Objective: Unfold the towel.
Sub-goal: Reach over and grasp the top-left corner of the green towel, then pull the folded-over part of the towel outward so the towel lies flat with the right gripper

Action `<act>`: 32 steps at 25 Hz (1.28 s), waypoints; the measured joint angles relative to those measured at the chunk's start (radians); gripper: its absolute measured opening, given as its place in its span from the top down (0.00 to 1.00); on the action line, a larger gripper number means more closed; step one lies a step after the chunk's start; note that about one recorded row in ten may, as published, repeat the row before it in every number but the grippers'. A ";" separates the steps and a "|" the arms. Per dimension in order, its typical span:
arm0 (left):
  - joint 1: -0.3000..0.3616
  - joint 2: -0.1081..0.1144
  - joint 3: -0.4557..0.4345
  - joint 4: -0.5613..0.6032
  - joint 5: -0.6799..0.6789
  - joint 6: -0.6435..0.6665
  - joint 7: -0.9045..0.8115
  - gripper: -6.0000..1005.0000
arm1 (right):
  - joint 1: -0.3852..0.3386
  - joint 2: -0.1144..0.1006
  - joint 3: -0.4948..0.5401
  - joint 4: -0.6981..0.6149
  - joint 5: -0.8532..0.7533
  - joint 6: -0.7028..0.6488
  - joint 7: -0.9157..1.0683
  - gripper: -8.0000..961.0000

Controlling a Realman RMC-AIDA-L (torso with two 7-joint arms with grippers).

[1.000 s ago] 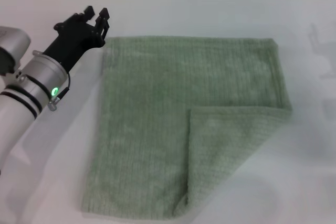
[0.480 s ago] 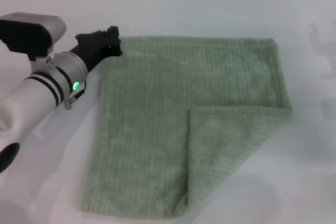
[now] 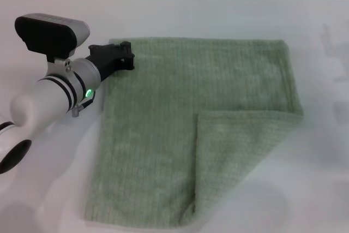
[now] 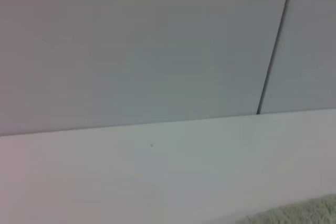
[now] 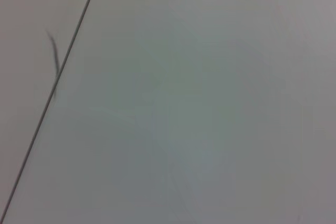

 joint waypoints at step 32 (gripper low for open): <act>-0.086 -0.011 -0.021 0.145 -0.001 0.011 0.014 1.00 | 0.003 0.000 -0.053 -0.072 -0.014 0.052 0.176 0.39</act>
